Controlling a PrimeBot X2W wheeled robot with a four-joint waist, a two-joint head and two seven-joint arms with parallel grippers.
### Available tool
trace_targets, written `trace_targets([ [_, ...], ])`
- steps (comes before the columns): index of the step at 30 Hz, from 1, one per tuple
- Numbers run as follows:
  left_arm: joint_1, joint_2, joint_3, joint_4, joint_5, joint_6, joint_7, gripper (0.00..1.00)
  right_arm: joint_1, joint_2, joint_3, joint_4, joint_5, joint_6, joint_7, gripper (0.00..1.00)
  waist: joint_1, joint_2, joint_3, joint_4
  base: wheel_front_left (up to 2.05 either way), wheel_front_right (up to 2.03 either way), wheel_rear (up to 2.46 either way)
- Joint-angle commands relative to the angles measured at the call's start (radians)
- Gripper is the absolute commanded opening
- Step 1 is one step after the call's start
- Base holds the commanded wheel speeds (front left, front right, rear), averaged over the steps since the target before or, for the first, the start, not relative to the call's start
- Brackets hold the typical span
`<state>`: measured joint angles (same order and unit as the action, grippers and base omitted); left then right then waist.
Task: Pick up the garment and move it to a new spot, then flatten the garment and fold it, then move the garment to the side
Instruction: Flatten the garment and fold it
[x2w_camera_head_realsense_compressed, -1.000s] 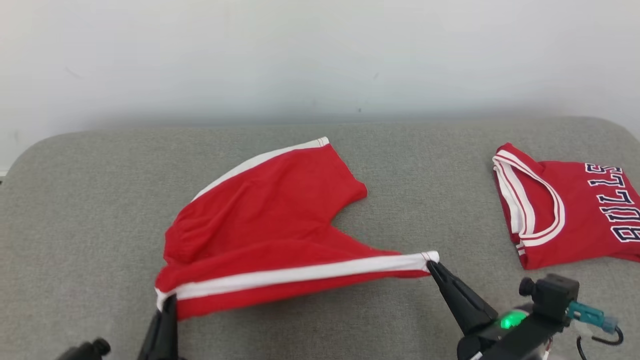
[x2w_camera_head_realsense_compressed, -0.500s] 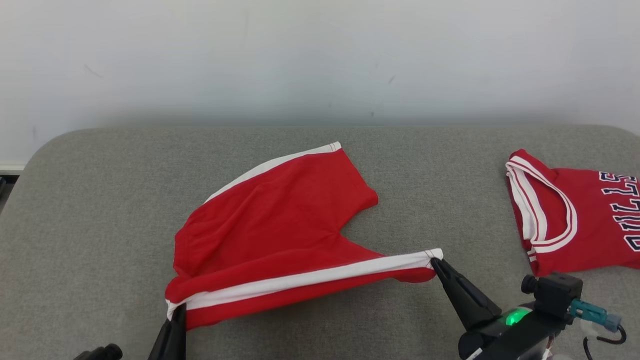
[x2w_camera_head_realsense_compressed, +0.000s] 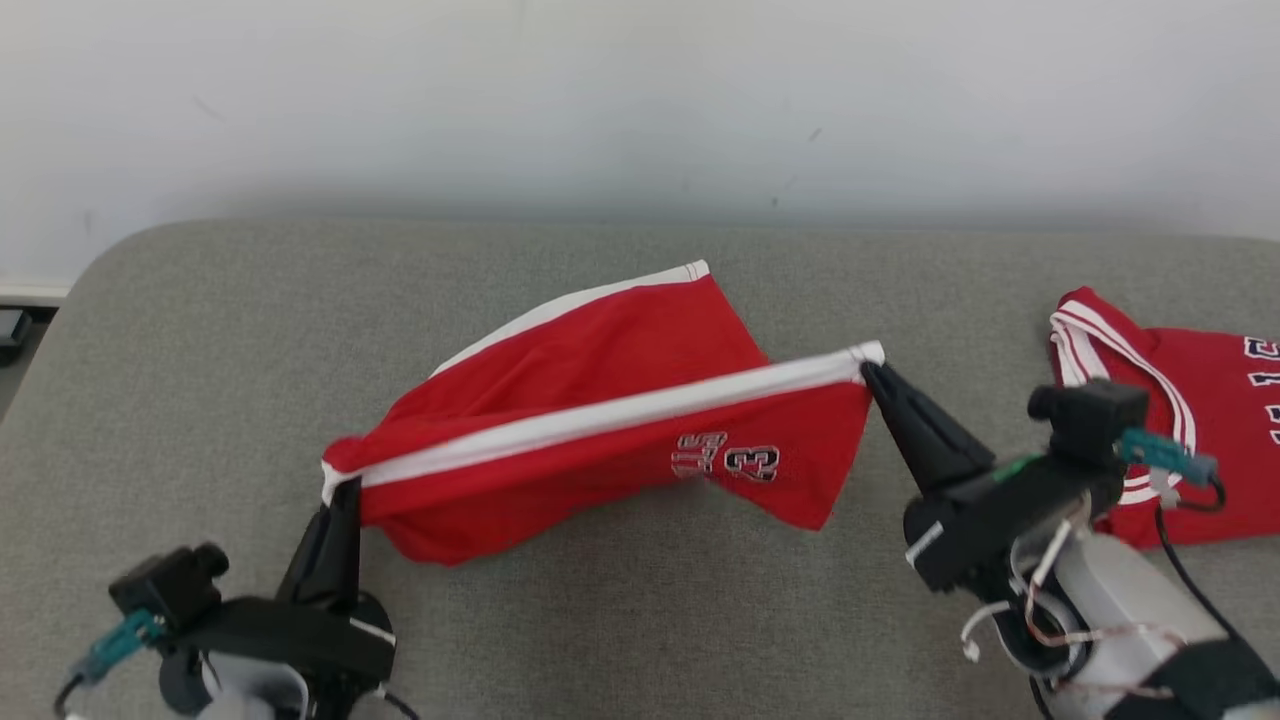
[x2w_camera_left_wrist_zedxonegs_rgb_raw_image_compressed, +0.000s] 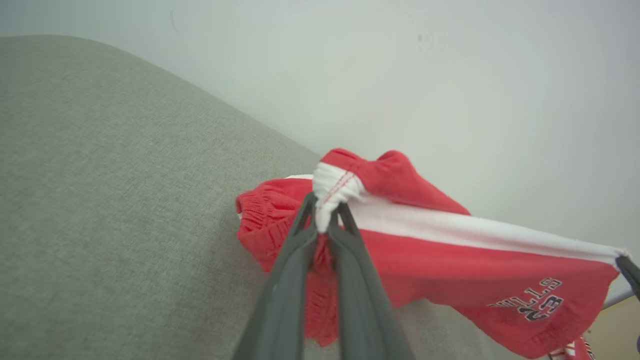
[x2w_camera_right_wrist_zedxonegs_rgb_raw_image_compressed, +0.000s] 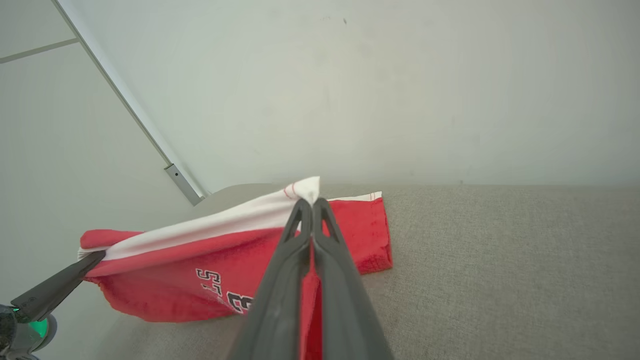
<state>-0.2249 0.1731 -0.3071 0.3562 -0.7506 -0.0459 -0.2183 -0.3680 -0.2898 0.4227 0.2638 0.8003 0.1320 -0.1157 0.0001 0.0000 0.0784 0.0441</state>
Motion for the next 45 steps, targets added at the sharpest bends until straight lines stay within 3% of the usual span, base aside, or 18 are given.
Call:
trace_targets([
  [1,-0.028,0.011,0.007,0.024,0.006,-0.004,0.0,0.0,-0.039,-0.007,-0.001,0.03,0.004,-0.003,-0.013,0.0,-0.0001,0.0,0.023,0.008,0.0,0.0,0.0],
  [11,-0.283,0.0,-0.009,0.255,0.02,-0.043,0.004,0.0,-0.358,0.025,0.136,0.318,-0.01,-0.003,-0.058,0.0,-0.0001,0.0,0.137,0.042,0.0,0.0,0.0],
  [23,-0.52,-0.063,-0.054,0.472,0.003,-0.078,-0.022,0.0,-0.669,0.057,0.299,0.599,0.002,-0.003,-0.083,0.0,-0.0001,0.0,0.274,0.096,0.0,0.0,0.0],
  [45,-0.741,-0.107,-0.191,0.643,-0.07,-0.083,-0.031,0.0,-0.878,0.138,0.422,0.89,0.066,-0.003,-0.126,0.0,-0.0001,0.0,0.399,0.143,0.0,0.0,0.0],
])
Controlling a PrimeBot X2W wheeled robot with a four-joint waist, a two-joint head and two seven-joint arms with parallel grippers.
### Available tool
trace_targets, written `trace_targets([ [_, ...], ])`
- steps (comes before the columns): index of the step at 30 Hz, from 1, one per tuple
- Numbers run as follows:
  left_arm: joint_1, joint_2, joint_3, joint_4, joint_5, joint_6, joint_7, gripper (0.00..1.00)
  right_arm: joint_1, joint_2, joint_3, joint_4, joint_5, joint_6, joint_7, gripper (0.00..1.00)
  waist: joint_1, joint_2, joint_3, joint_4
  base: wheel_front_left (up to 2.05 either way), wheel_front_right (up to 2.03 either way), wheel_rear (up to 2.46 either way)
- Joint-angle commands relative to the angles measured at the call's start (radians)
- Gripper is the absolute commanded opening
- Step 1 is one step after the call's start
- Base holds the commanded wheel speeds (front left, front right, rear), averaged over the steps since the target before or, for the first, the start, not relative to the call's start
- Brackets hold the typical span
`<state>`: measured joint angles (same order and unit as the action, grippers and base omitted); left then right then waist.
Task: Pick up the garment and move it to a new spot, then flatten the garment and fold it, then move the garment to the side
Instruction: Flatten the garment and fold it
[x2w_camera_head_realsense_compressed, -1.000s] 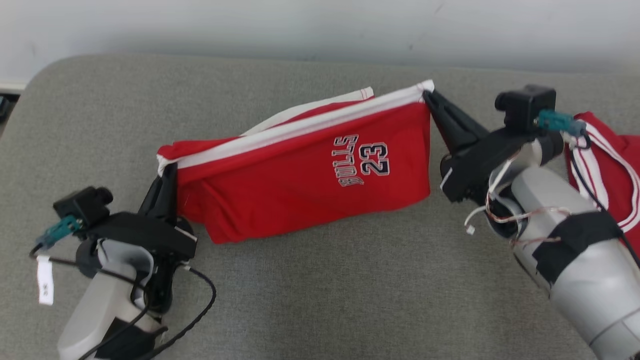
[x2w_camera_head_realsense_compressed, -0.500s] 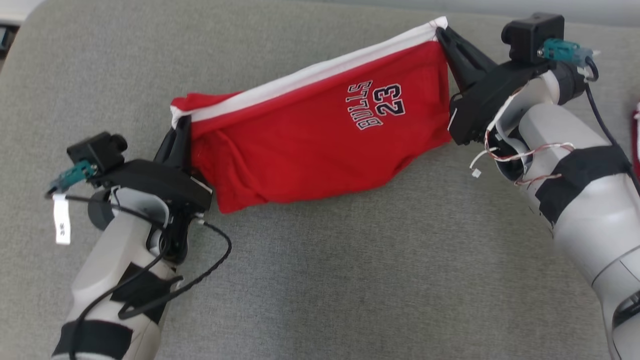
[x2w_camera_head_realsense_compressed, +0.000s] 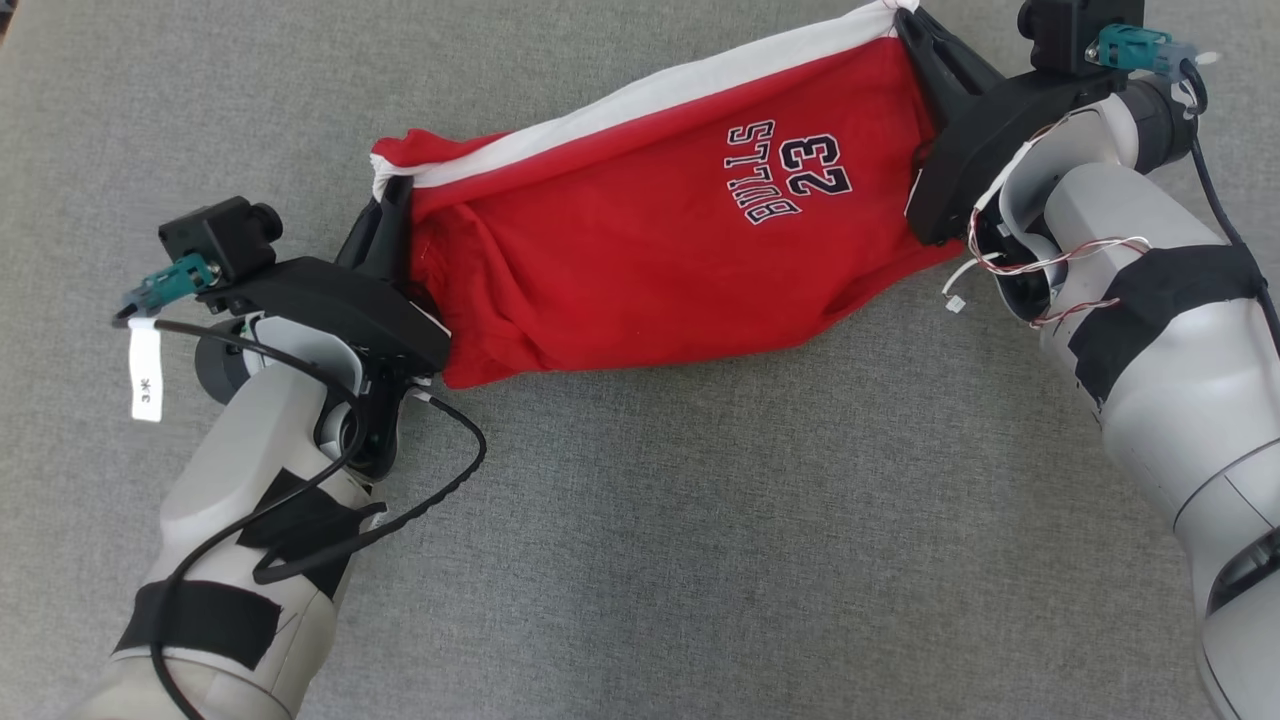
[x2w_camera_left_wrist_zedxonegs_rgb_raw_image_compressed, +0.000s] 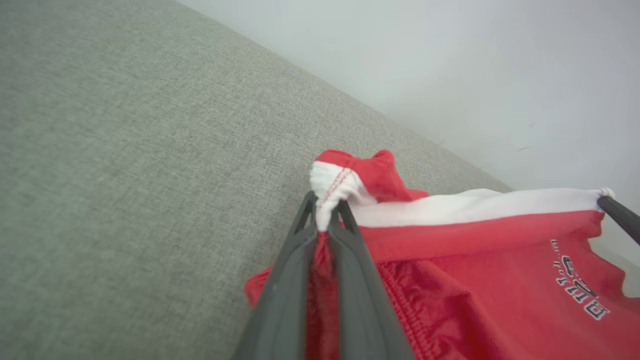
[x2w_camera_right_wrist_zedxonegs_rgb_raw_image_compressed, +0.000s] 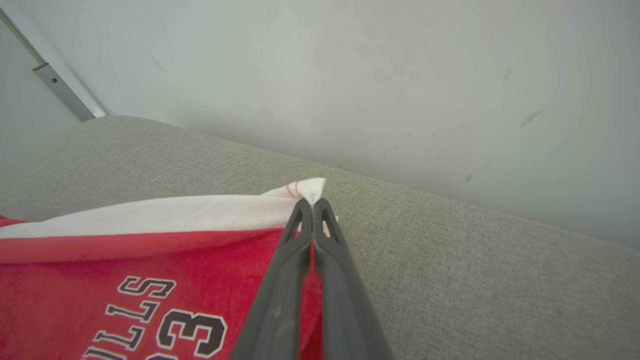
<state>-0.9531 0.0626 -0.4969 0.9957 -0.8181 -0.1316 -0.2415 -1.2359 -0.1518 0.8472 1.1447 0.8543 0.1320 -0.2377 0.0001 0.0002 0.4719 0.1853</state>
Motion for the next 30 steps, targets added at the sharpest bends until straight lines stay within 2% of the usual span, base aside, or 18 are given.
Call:
trace_targets([
  [1,-0.014,0.003,-0.008,0.006,-0.008,0.003,-0.007,0.0,-0.014,0.004,-0.002,0.015,0.015,-0.003,-0.006,0.0,-0.0001,-0.0002,0.008,0.003,0.0,0.0,0.0],
  [7,-0.024,-0.003,-0.054,0.013,-0.032,0.003,-0.015,0.0,-0.027,0.016,0.025,0.044,0.017,-0.003,-0.016,0.0,-0.0001,-0.0002,0.019,0.008,0.0,0.0,0.0],
  [8,-0.025,-0.003,-0.06,0.012,-0.037,0.002,-0.014,0.31,-0.027,0.018,0.029,0.048,0.019,-0.003,-0.017,0.0,-0.0001,-0.0002,0.019,0.008,0.0,0.0,0.0],
  [10,-0.025,-0.003,-0.073,0.015,-0.043,0.002,-0.016,0.38,-0.023,0.02,0.034,0.063,0.027,-0.003,-0.011,0.0,-0.0001,-0.0002,0.017,0.008,0.0,0.0,0.0],
  [11,-0.03,0.003,-0.079,0.019,-0.049,0.003,-0.019,0.84,-0.025,0.024,0.042,0.07,0.029,-0.003,-0.002,0.35,-0.0001,-0.0002,0.016,0.007,0.0,0.0,0.0],
  [12,-0.032,0.006,-0.081,0.021,-0.05,0.003,-0.021,1.0,-0.03,0.023,0.045,0.073,0.027,-0.003,-0.005,0.89,-0.0001,-0.0002,0.015,0.006,0.0,0.0,0.0],
  [13,-0.033,0.007,-0.084,0.023,-0.053,0.003,-0.022,1.0,-0.029,0.023,0.045,0.077,0.032,-0.003,-0.007,1.0,-0.0001,-0.0002,0.014,0.005,0.0,0.0,0.0],
  [22,-0.001,0.026,-0.062,-0.008,-0.018,0.003,-0.024,1.0,0.013,0.007,0.058,0.072,0.067,-0.003,-0.018,1.0,-0.0001,-0.0002,-0.028,-0.003,0.0,0.0,0.0],
  [30,0.126,0.04,0.052,-0.137,0.083,0.01,-0.024,1.0,0.102,-0.033,0.05,0.004,0.102,-0.003,-0.029,1.0,-0.0001,-0.0002,-0.121,-0.012,0.0,0.0,0.0],
])
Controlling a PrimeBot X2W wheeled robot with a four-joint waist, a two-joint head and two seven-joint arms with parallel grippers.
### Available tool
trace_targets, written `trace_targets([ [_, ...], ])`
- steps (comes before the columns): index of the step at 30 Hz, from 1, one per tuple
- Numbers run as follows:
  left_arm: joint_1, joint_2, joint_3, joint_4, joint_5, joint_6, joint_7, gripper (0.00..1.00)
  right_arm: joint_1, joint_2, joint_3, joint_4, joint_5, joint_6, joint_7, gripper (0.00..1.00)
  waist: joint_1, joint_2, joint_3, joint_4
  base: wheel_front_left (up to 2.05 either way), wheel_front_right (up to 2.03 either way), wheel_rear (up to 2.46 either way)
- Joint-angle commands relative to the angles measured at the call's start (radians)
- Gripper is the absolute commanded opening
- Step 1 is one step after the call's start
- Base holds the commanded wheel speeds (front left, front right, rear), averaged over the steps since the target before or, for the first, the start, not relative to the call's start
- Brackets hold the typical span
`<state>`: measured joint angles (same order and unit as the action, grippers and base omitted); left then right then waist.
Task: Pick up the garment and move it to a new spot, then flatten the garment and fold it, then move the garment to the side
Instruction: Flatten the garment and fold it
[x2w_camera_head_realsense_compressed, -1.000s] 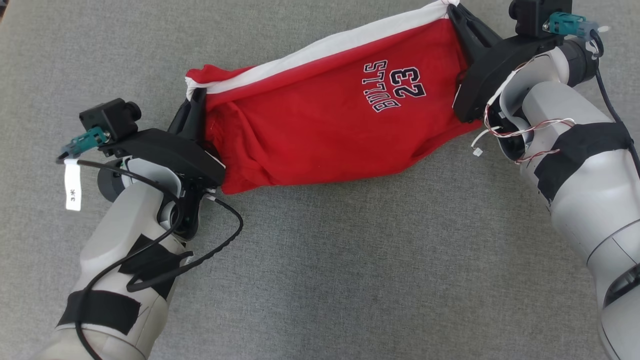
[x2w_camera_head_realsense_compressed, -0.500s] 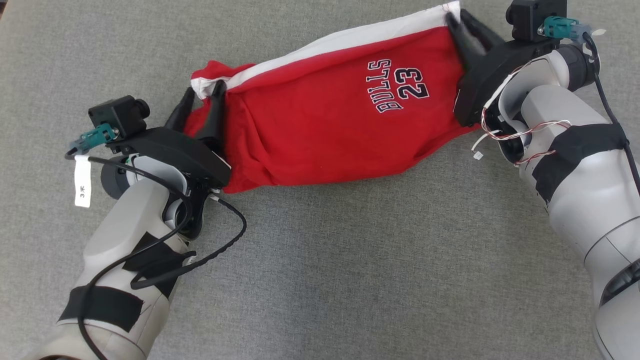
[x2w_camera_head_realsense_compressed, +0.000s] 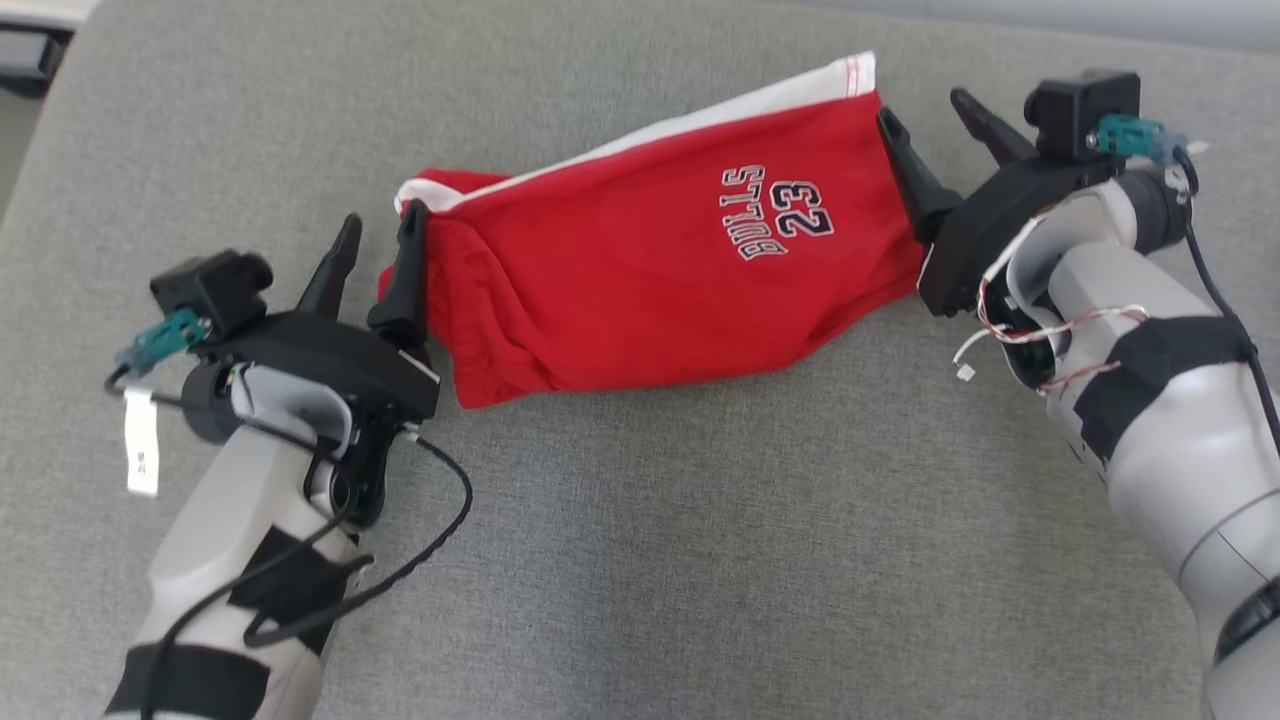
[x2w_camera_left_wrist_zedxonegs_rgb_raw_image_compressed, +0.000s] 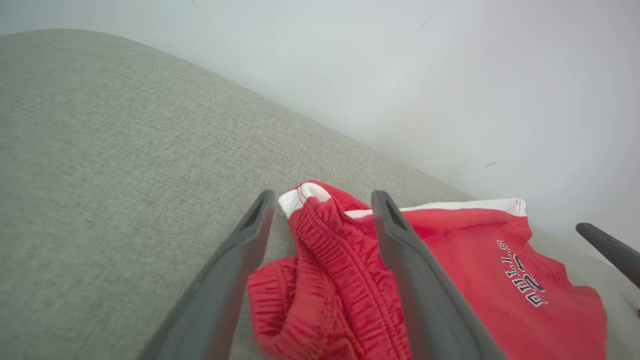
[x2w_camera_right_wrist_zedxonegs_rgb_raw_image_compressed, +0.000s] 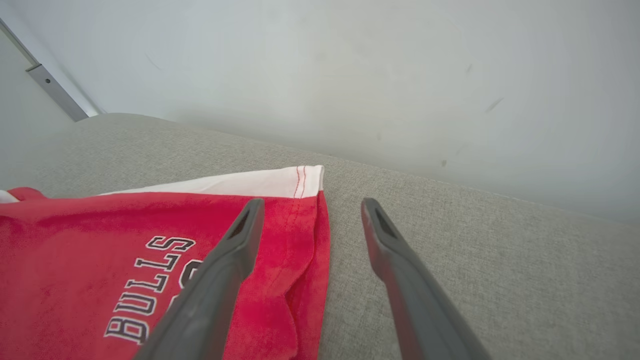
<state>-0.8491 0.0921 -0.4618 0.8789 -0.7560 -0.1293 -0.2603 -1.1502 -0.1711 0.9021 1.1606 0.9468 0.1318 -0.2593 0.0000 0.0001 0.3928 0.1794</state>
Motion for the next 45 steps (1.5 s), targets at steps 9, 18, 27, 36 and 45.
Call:
trace_targets([
  [9,0.203,0.005,0.139,-0.218,0.162,0.036,-0.005,1.0,0.131,-0.069,-0.094,-0.142,-0.038,-0.002,-0.005,1.0,0.0,-0.0001,-0.126,-0.017,0.0,0.0,0.0],
  [18,0.398,0.001,0.227,-0.43,0.339,0.071,-0.006,1.0,0.289,-0.089,-0.247,-0.289,-0.144,-0.002,-0.006,1.0,0.0,-0.0001,-0.212,-0.027,0.0,0.0,0.0],
  [27,0.572,0.021,0.288,-0.601,0.476,0.118,-0.006,1.0,0.458,-0.087,-0.379,-0.417,-0.242,-0.002,-0.005,1.0,0.0,-0.0001,-0.284,-0.033,0.0,0.0,0.0],
  [36,0.697,0.019,0.326,-0.723,0.545,0.147,-0.006,1.0,0.615,-0.087,-0.519,-0.524,-0.312,-0.002,-0.006,1.0,0.0,-0.0001,-0.317,-0.022,0.0,0.0,0.0],
  [45,0.758,0.009,0.351,-0.768,0.569,0.164,-0.006,1.0,0.746,-0.057,-0.658,-0.593,-0.376,-0.002,-0.006,1.0,0.0,-0.0001,-0.327,-0.005,0.0,0.0,0.0],
])
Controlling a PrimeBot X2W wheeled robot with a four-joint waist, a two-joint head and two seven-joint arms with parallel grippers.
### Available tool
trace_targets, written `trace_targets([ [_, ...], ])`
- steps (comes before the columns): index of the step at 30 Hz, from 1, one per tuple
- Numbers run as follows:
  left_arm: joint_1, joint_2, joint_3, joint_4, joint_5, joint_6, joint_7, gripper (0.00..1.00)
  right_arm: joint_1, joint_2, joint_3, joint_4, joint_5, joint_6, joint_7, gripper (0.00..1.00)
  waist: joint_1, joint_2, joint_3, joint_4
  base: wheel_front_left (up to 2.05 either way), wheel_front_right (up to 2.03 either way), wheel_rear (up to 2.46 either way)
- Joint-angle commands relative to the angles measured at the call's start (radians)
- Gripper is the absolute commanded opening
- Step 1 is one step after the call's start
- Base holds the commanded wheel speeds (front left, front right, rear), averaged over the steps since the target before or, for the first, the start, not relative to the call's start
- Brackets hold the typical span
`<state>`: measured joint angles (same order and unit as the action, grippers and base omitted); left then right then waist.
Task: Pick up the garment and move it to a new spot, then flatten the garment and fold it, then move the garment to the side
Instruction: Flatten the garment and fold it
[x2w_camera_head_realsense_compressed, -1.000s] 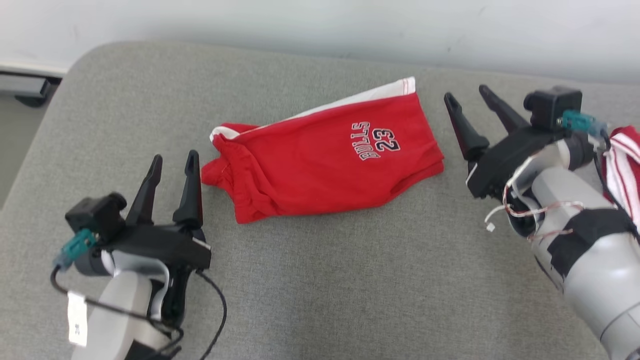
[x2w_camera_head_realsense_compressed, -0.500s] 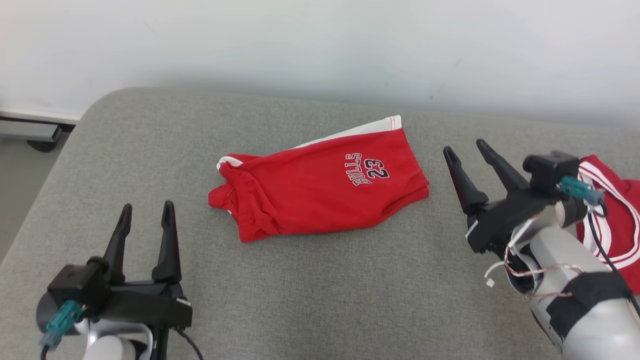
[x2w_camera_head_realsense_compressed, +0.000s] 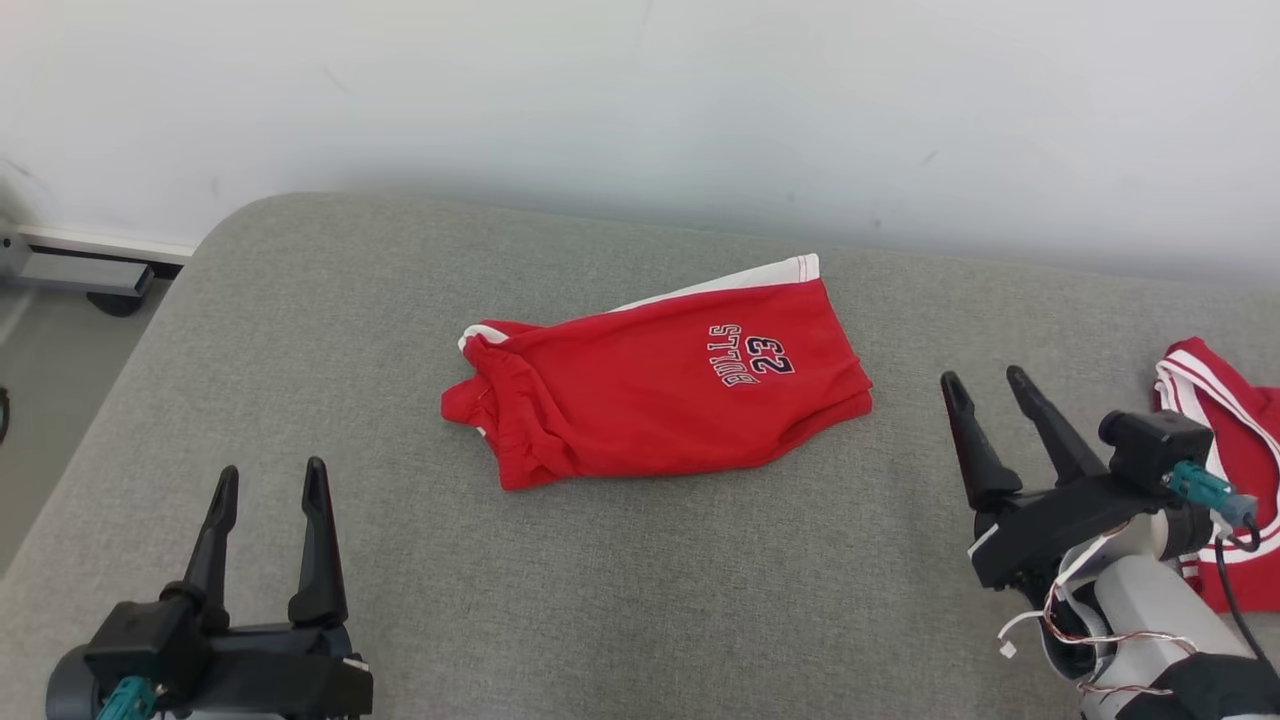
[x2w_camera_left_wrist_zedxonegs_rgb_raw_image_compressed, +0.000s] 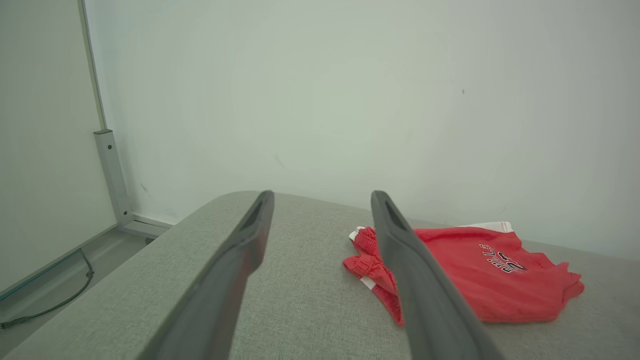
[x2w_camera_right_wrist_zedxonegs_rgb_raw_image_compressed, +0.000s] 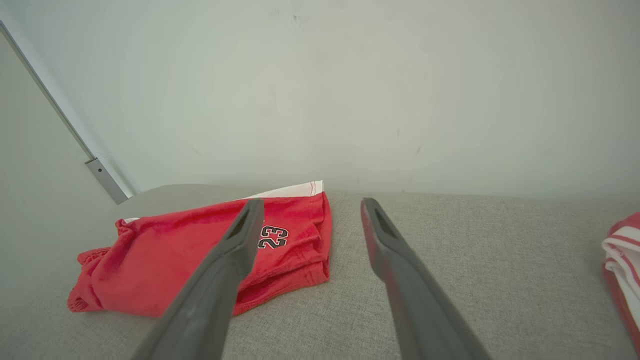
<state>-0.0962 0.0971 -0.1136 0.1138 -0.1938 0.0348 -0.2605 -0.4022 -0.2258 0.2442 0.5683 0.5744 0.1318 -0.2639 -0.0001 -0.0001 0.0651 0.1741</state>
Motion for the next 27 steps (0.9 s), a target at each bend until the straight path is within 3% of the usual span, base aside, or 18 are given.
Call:
trace_targets([
  [1,0.009,0.002,0.004,-0.007,0.007,-0.001,-0.005,1.0,0.004,-0.001,-0.006,-0.005,-0.01,-0.002,-0.001,1.0,0.0001,0.0001,0.001,0.002,0.0,0.0,0.0],
  [11,0.001,-0.012,-0.001,-0.029,0.026,-0.007,-0.005,1.0,-0.092,0.011,0.012,0.085,-0.006,-0.002,0.04,1.0,0.0001,0.0001,0.022,0.033,0.0,0.0,0.0],
  [23,-0.035,-0.031,-0.027,-0.022,0.021,-0.025,-0.005,1.0,-0.346,0.022,0.078,0.41,-0.06,-0.002,0.126,1.0,0.0001,0.0001,0.097,0.121,0.0,0.0,0.0],
  [27,-0.057,-0.038,-0.04,-0.021,0.02,-0.034,-0.005,1.0,-0.428,0.044,0.058,0.554,-0.046,-0.002,0.142,1.0,0.0001,0.0001,0.137,0.155,0.0,0.0,0.0],
])
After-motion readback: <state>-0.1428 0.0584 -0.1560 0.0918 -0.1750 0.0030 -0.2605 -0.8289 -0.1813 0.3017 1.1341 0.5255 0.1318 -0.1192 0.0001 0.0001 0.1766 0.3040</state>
